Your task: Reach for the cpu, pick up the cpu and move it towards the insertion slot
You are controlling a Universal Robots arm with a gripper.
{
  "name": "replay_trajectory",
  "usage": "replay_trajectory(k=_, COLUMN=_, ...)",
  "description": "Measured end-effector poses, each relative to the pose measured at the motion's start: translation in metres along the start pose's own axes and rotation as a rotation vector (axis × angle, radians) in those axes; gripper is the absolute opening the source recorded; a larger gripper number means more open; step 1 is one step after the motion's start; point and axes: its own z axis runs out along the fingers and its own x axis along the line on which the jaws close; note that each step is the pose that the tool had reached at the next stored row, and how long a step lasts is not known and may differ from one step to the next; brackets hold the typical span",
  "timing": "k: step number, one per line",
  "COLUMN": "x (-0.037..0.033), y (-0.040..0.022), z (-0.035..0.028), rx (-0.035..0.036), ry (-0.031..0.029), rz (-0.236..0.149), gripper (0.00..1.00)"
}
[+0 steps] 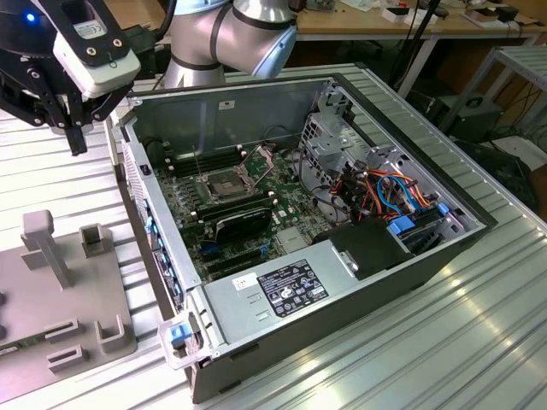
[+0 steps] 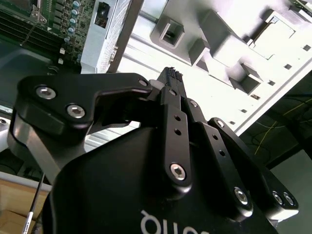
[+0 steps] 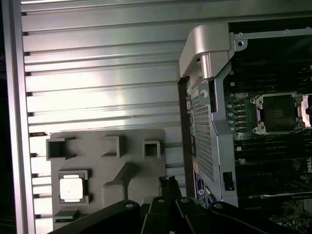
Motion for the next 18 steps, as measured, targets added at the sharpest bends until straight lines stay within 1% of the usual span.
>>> replay_trajectory(k=9, x=0.01, y=-0.0008, z=0.0, rx=0.0, ry=0.0008, rz=0.0, gripper=0.11)
replay_trajectory(k=13, x=0.0161, y=-0.0012, z=0.0, rx=0.0001, ry=0.0012, rz=0.0, gripper=0.11)
replay_trajectory(k=15, x=0.0204, y=-0.0015, z=-0.0001, rx=0.0001, ry=0.0013, rz=0.0, gripper=0.11)
replay_trajectory(k=18, x=0.0228, y=-0.0017, z=-0.0001, rx=0.0001, ry=0.0014, rz=0.0, gripper=0.11)
